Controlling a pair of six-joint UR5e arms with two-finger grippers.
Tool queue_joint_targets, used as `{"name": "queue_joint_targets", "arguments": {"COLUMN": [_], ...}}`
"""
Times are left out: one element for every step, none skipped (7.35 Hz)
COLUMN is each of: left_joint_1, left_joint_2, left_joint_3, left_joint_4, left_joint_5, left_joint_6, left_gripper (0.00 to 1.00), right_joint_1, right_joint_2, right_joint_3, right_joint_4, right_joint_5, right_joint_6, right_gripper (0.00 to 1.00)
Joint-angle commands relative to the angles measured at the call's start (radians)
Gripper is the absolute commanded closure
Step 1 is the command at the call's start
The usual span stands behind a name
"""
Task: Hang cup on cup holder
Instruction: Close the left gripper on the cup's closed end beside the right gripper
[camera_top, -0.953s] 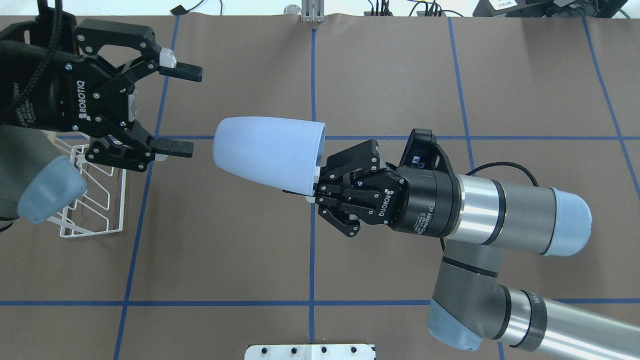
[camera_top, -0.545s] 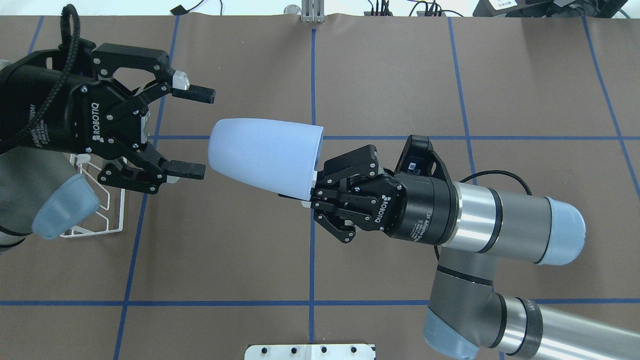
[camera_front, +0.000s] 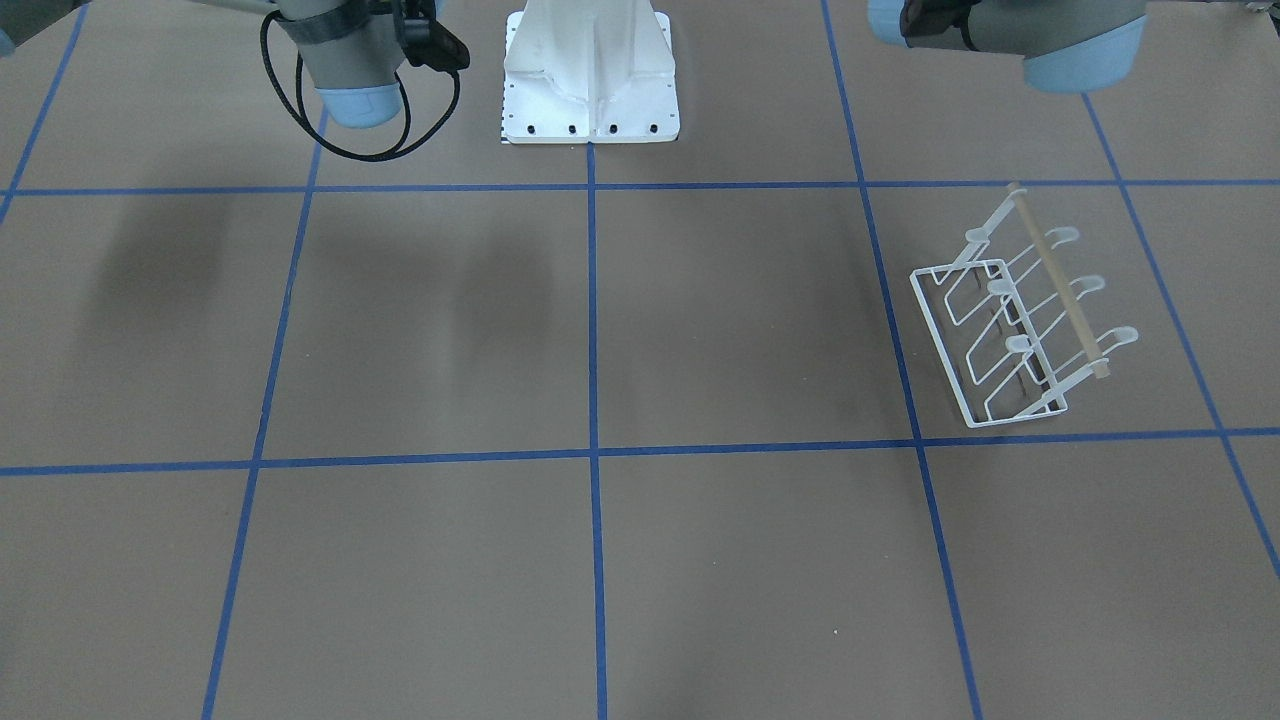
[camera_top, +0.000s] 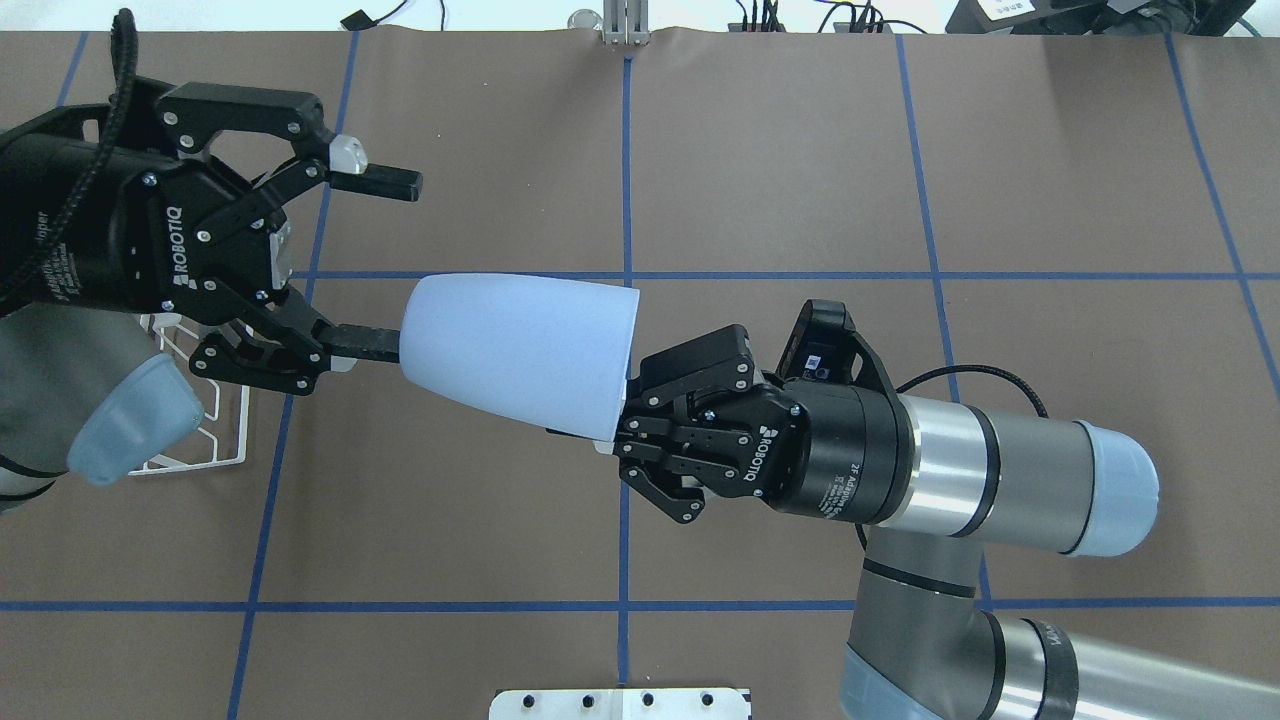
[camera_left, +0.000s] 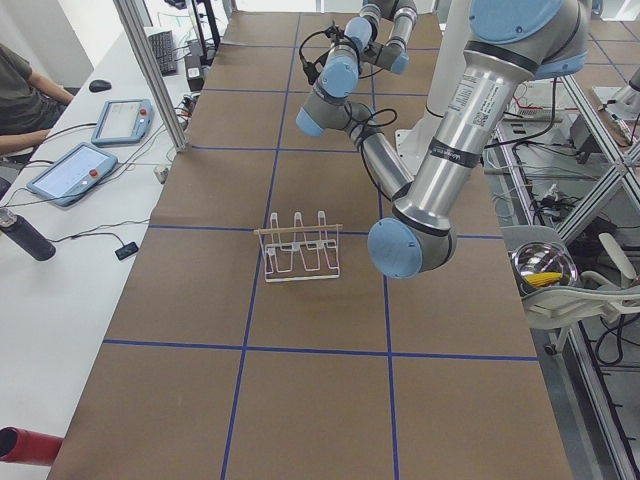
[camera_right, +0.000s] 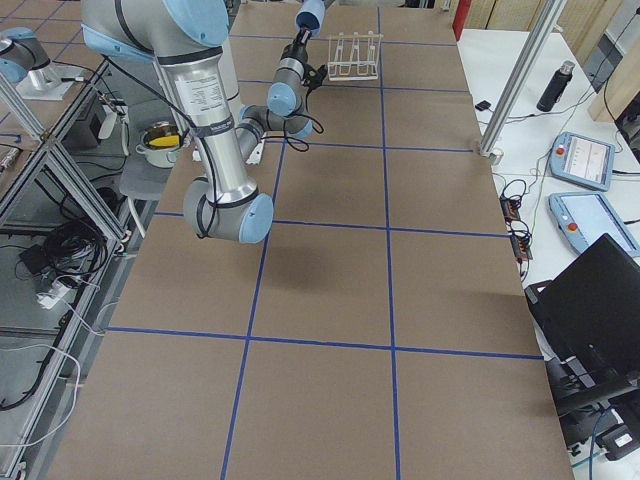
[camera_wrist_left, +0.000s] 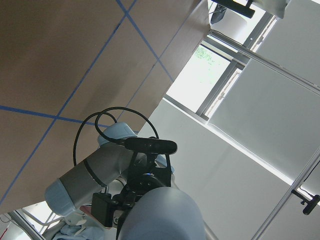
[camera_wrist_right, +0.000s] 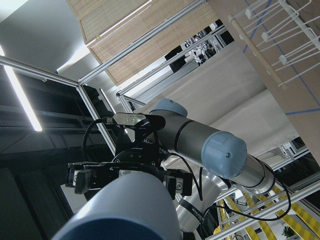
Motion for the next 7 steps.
{"name": "queue_joint_targets", "arguments": {"left_joint_1": [0.009, 0.009, 0.021, 0.029, 0.037, 0.047, 0.064], "left_joint_2": [-0.001, -0.001, -0.001, -0.003, -0.003, -0.003, -0.005], "left_joint_3": [-0.001, -0.005, -0.006, -0.011, -0.011, -0.012, -0.012], "left_joint_4": [-0.001, -0.001, -0.001, -0.001, -0.001, -0.001, 0.001], "left_joint_5": [0.001, 0.001, 0.001, 0.002, 0.013, 0.018, 0.039], "left_joint_6": [0.000, -0.002, -0.002, 0.000, 0.000, 0.000, 0.004], "left_gripper": [0.03, 0.03, 0.03, 0.03, 0.03, 0.03, 0.03], "right_joint_1": [-0.007, -0.007, -0.007, -0.007, -0.007, -0.007, -0.007], "right_joint_2": [0.002, 0.002, 0.009, 0.017, 0.021, 0.026, 0.028], "right_joint_3": [-0.001, -0.004, -0.011, -0.023, -0.022, -0.024, -0.024], "right_joint_4": [0.005, 0.005, 0.003, 0.005, 0.005, 0.005, 0.005], "right_joint_5": [-0.014, -0.017, -0.031, -0.031, -0.032, -0.035, -0.037], "right_joint_6": [-0.001, -0.001, -0.001, -0.001, -0.001, 0.001, -0.001], "right_gripper": [1.00, 1.00, 1.00, 1.00, 1.00, 1.00, 1.00]}}
